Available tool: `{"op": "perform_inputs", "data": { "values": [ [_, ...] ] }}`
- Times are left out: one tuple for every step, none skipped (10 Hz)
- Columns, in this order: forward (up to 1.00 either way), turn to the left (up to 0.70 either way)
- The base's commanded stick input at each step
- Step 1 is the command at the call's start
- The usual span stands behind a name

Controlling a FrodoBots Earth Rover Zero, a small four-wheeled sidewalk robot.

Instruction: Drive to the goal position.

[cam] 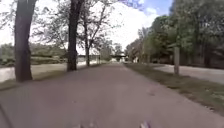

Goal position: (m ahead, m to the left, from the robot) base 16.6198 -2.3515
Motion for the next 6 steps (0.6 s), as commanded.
{"op": "perform_inputs", "data": {
  "values": [
    [1.0, 0.0],
    [0.98, 0.0],
    [0.64, 0.0],
    [0.31, 0.0],
    [0.0, 0.0],
    [0.0, 0.0]
  ]
}}
